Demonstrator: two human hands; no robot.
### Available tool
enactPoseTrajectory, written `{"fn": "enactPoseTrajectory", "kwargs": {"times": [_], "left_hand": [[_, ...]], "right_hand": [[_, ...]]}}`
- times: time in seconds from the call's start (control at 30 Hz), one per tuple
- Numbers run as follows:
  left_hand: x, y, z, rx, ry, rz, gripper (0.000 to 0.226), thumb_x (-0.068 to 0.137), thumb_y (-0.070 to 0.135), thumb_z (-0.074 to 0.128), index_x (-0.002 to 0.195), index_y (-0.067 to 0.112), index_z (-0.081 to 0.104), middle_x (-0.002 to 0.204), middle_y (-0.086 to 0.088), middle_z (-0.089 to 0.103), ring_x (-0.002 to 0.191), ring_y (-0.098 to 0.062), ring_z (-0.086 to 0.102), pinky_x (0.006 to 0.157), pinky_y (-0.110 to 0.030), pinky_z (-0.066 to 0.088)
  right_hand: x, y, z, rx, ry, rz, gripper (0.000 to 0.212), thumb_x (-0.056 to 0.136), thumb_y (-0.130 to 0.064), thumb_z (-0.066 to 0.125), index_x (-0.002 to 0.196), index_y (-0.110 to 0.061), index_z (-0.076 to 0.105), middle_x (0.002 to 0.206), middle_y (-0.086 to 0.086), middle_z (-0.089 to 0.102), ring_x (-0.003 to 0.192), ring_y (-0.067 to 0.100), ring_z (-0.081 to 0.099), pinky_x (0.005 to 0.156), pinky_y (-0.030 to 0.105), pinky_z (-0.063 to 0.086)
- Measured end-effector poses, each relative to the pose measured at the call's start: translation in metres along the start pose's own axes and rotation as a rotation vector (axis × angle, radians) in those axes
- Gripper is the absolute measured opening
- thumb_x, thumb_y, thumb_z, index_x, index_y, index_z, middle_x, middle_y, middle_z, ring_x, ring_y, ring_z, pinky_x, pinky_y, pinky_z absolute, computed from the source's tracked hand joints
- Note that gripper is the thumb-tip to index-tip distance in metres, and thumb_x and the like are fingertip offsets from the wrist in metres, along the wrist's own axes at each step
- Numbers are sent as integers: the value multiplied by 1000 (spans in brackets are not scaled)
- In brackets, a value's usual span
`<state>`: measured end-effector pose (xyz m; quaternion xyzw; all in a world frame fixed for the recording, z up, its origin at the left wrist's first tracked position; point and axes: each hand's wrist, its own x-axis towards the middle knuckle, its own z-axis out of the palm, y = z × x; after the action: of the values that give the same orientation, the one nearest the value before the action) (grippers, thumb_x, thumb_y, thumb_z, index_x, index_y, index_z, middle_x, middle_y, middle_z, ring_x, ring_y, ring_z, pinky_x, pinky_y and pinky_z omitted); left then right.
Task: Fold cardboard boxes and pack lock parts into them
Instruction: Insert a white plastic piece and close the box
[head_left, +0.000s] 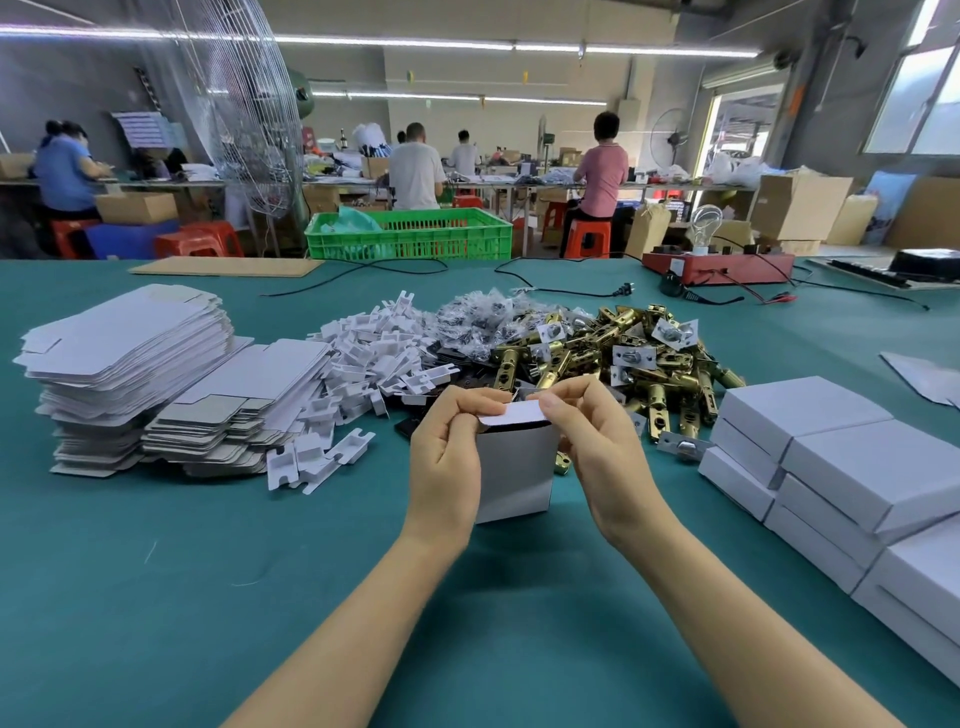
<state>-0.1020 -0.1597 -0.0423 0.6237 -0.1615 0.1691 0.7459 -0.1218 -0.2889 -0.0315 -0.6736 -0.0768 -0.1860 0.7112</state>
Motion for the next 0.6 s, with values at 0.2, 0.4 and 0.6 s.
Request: {"fn": "enactPoseTrajectory", "kwargs": {"times": [0.2, 0.4, 0.6], "left_hand": [[-7, -4, -4, 67, -90, 108, 16, 82, 38, 51, 81, 31, 65, 95, 4, 68, 85, -14, 58, 70, -26, 42], [-10, -15, -4, 306, -133, 252, 26, 89, 39, 57, 113, 28, 54, 109, 2, 62, 95, -10, 58, 84, -18, 43], [-7, -17, -6, 251, -99, 143, 32, 88, 34, 57, 118, 39, 47, 105, 19, 60, 95, -3, 58, 83, -20, 47]], "right_hand": [[2, 8, -5, -83, 10, -66, 6, 94, -20, 60, 89, -17, 61, 79, -13, 60, 73, 6, 50, 67, 18, 41], [2, 8, -5, -102, 14, -72, 20, 88, -40, 60, 92, -21, 63, 82, -12, 61, 76, 5, 53, 68, 17, 43], [3, 7, -10, 8, -63, 32, 23, 77, -31, 75, 97, -22, 68, 99, 3, 65, 89, 14, 58, 79, 32, 49]]}}
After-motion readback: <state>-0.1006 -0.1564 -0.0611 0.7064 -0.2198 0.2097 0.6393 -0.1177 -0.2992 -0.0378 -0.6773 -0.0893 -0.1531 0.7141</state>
